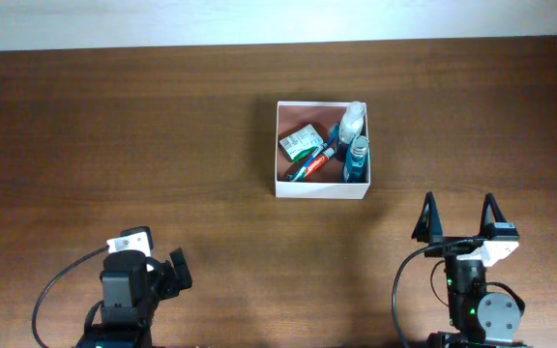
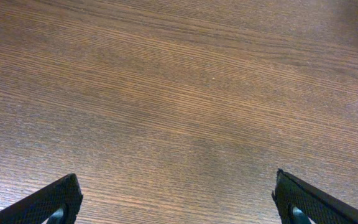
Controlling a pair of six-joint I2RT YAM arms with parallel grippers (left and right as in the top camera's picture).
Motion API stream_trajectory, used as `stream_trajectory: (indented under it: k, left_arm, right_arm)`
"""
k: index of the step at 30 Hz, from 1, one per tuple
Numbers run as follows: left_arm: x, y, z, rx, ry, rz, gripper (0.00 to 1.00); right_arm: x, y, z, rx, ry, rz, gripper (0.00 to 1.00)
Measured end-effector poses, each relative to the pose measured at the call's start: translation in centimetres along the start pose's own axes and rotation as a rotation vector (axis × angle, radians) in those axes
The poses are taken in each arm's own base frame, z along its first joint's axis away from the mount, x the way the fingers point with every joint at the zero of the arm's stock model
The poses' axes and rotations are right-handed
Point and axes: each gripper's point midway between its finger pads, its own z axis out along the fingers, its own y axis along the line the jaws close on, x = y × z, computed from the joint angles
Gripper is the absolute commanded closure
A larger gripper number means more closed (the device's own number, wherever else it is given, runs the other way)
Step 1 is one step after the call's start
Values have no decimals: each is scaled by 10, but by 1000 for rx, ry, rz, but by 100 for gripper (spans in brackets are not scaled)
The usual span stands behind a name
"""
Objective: Pack container
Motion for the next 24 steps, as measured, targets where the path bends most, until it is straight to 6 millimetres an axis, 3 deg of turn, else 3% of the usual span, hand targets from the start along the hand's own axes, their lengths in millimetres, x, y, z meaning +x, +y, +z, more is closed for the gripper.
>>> stream_trajectory:
  k: [3,7,15,24]
  left_arm:
    - [0,0,0,0,0,0,1]
    - [0,0,0,0,0,0,1]
    - [0,0,0,0,1,0,1]
    - [0,0,0,0,1,0,1]
  right_arm:
    - [8,-3,-2,15,30,4,1]
    - [34,-4,-9,37,130,16,1]
    - [60,-3,-15,54,232,19,1]
    - [60,-1,-15,46,234,20,1]
